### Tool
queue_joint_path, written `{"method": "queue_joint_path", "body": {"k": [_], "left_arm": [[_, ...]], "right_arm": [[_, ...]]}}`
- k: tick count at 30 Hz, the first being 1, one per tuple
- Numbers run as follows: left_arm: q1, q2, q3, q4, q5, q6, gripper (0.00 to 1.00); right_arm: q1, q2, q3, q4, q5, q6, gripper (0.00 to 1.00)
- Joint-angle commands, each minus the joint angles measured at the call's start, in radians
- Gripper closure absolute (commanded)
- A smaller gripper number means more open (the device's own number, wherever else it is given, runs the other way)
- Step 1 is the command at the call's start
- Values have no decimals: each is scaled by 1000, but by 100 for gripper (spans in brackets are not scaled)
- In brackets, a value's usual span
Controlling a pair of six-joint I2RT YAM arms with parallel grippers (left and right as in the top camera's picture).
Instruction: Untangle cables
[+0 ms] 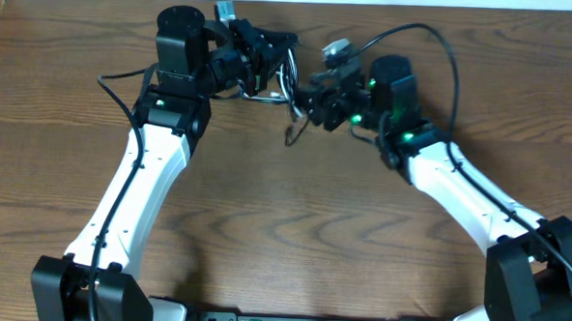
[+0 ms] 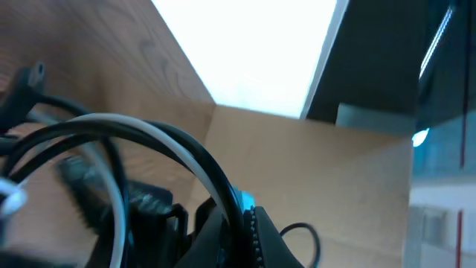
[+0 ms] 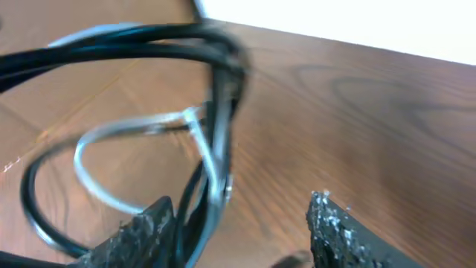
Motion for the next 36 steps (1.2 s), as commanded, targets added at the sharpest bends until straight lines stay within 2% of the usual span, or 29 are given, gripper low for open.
{"method": "queue_joint_path", "body": {"k": [1, 5, 9, 13, 18, 21, 24, 33, 36], "left_arm": [[0, 0, 8, 5, -87, -93, 93], [0, 0, 8, -49, -230, -94, 93], [0, 0, 8, -126, -422, -156, 93], [-1, 0, 8, -156, -648, -176, 93], [0, 0, 8, -164, -824, -175, 93], [0, 0, 8, -163, -821, -187, 93], [-2, 0, 8, -164, -789, -246, 92], [-2, 0, 8, -190, -793, -254, 92], [-2, 0, 8, -198, -758, -359, 93]], "right_arm": [[-96, -51, 4, -1, -42, 114, 44], [-163, -84, 4, -1, -107, 210, 43], [-179, -85, 3, -22, -153, 275, 41], [-140, -84, 3, -67, -155, 294, 41], [-51, -74, 2, -98, -96, 314, 39], [-5, -66, 2, -113, -25, 364, 39], [48, -47, 2, -99, 39, 458, 34], [169, 21, 2, 18, 205, 661, 29], [206, 65, 2, 95, 277, 723, 31]]}}
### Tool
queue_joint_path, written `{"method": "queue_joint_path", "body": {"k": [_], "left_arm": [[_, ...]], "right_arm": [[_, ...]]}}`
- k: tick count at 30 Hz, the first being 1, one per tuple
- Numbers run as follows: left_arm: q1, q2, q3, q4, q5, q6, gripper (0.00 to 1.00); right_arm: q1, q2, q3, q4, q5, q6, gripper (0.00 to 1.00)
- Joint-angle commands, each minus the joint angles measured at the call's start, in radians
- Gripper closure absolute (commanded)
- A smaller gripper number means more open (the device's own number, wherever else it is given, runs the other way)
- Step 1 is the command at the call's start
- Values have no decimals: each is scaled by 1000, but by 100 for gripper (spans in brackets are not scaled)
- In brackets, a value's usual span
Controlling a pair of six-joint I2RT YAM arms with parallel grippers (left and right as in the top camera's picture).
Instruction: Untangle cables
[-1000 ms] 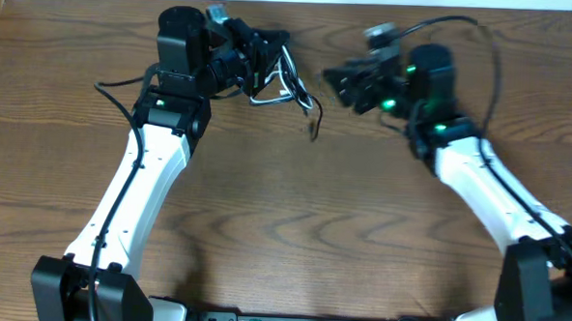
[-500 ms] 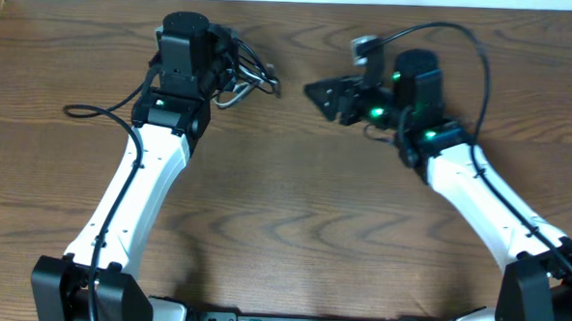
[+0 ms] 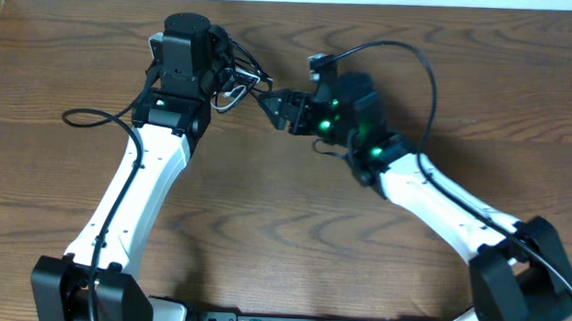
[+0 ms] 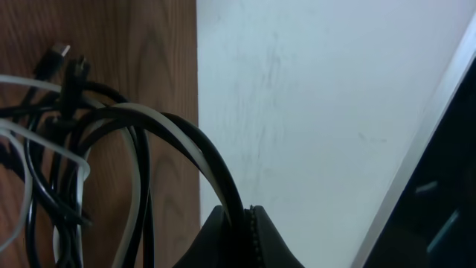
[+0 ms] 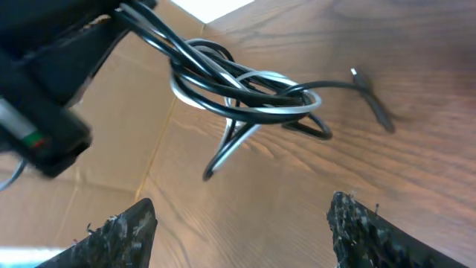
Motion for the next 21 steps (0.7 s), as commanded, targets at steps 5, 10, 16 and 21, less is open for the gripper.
{"method": "queue_joint_path", "body": {"k": [5, 10, 16, 21], "left_arm": [[-2, 0, 8, -37, 114, -256, 93], [-3, 0, 8, -138, 127, -335, 93], [-3, 0, 8, -159, 223, -399, 93], [-11, 0, 8, -151, 272, -415, 93]], "right_arm": [[57, 117, 2, 200, 136, 175, 33], [58, 146, 2, 224, 174, 236, 38], [59, 149, 2, 224, 207, 236, 43], [72, 149, 2, 211, 216, 236, 44]]}}
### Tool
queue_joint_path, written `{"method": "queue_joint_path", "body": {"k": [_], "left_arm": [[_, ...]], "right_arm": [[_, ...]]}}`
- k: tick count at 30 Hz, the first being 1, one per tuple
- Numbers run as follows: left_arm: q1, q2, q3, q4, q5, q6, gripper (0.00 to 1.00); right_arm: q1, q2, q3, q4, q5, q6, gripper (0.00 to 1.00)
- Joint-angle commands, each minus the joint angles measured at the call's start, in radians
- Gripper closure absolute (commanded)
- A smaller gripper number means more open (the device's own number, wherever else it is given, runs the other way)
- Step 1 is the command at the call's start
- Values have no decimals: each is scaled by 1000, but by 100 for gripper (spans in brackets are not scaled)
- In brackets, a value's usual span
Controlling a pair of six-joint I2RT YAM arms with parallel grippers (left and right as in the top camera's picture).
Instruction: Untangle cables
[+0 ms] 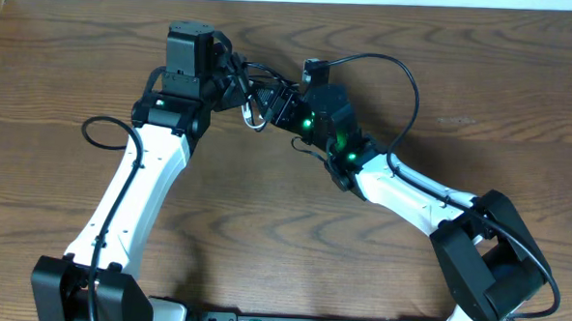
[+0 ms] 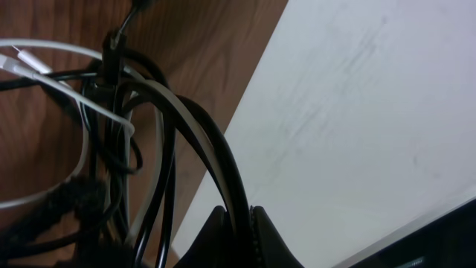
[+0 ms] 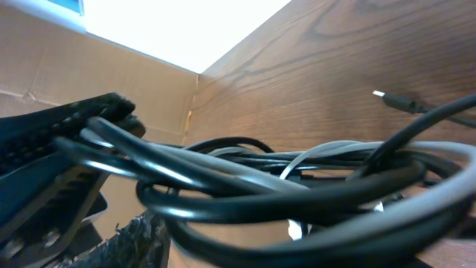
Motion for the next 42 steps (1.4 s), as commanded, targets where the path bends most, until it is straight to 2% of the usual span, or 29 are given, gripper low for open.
{"method": "queue_joint_path", "body": {"k": [1, 5, 8, 11, 15, 21, 24, 33, 37, 39, 42], "left_arm": [[-14, 0, 8, 5, 58, -64, 93], [-23, 0, 8, 5, 58, -64, 92], [-23, 0, 8, 5, 58, -64, 93], [-23, 0, 8, 5, 58, -64, 93], [-23, 0, 8, 5, 56, -64, 92], [-23, 0, 8, 33, 67, -64, 92], [-23, -2, 8, 66, 67, -64, 92], [-20, -4, 8, 196, 92, -64, 93], [-20, -5, 8, 208, 92, -54, 93], [-18, -5, 8, 208, 91, 55, 93], [-9, -5, 8, 257, 92, 371, 93]], "right_arm": [[18, 11, 2, -11, 27, 11, 45], [24, 11, 2, -58, 30, 1, 48], [24, 11, 2, -106, 30, -20, 56], [24, 11, 2, -168, 31, -28, 58], [24, 11, 2, -229, 54, -97, 62], [8, 11, 2, -370, 179, -163, 87], [-24, 11, 2, -422, 224, -252, 99], [-171, 11, 2, -546, 204, -431, 99], [-263, 4, 2, -600, 162, -547, 99], [-299, -5, 2, -610, 109, -616, 99], [-352, -31, 2, -624, 70, -704, 99]]}}
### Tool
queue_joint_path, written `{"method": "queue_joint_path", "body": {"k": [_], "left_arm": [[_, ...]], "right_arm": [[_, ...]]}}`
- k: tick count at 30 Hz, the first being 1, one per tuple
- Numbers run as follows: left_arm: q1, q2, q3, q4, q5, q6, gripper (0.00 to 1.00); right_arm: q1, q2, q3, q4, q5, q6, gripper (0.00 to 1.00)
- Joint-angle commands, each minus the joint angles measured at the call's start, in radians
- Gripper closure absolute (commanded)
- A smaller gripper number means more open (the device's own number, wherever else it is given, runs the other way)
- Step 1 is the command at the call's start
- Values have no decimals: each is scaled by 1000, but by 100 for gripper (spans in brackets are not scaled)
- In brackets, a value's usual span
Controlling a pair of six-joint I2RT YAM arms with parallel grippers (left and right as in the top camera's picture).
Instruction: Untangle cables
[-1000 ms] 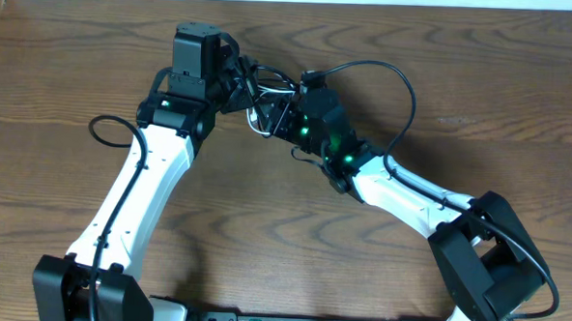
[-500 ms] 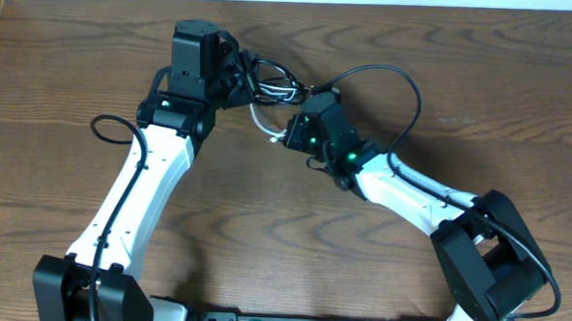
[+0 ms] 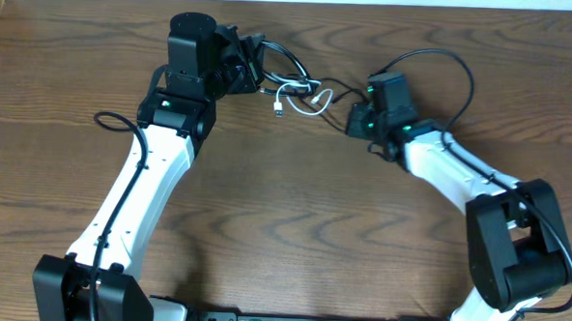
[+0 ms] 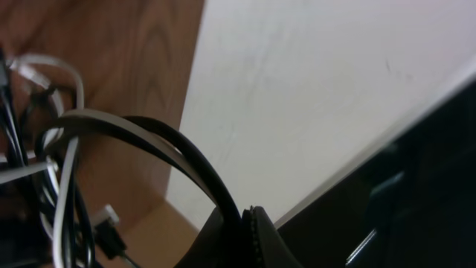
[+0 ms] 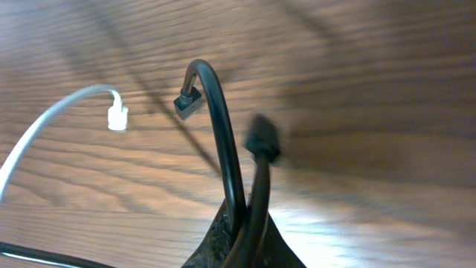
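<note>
My left gripper (image 3: 250, 60) is at the back of the table, shut on a black cable (image 4: 186, 152) that arches into its closed jaws beside a grey strand. From it the tangle (image 3: 288, 72) of black and white cables stretches right toward my right gripper (image 3: 354, 118). That gripper (image 5: 245, 227) is shut on two black cable strands (image 5: 223, 149) just above the wood. Their black plug ends (image 5: 188, 103) stick up past the jaws. A white cable with a white plug (image 5: 115, 117) lies to their left.
The wooden table (image 3: 293, 229) ends at its back edge just behind the left gripper. A cardboard wall stands at the far left. The right arm's own black lead (image 3: 436, 56) loops above its wrist; another lead (image 3: 109, 124) trails beside the left arm.
My right gripper was pushed into the bundle close to the left gripper. It is now further right, shut on two black strands, and the tangle is drawn out between the grippers.
Both grippers were together at the back with the bundle between them, the right one open. Then the left held the bundle alone, the right open a short way off. The right one went into the bundle, and now grips black strands further right.
</note>
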Motion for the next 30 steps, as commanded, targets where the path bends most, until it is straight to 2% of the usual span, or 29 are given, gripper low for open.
{"method": "queue_joint_path", "body": {"k": [1, 4, 7, 12, 15, 17, 19, 21, 22, 26, 30], "left_arm": [[13, -5, 8, 51, 1, 395, 93], [13, -5, 8, 71, 80, 725, 93], [16, -5, 8, 84, 203, 926, 93], [32, -5, 8, 125, 466, 1187, 93], [42, -3, 8, 124, 558, 1261, 93], [45, -3, 8, 124, 579, 1274, 93], [45, -3, 8, 128, 580, 1274, 93], [45, -3, 8, 128, 580, 1273, 93], [45, -3, 8, 128, 580, 1273, 92], [41, -3, 8, 128, 586, 1269, 93], [20, -3, 8, 127, 606, 1269, 92]], "right_arm": [[-60, -42, 2, -21, -49, -165, 99], [-109, -89, 2, -28, -49, -211, 99], [-154, -137, 2, -32, -47, -246, 99], [-218, -201, 2, -64, -31, -245, 99], [-242, -222, 2, -95, -40, -245, 98], [-245, -227, 2, -124, -57, -246, 93], [-244, -227, 2, -160, -101, -288, 72], [-244, -231, 2, -183, -140, -343, 45], [-246, -234, 2, -184, -147, -359, 40], [-248, -268, 3, -167, -216, -378, 32], [-245, -303, 3, -77, -438, -379, 32]]}}
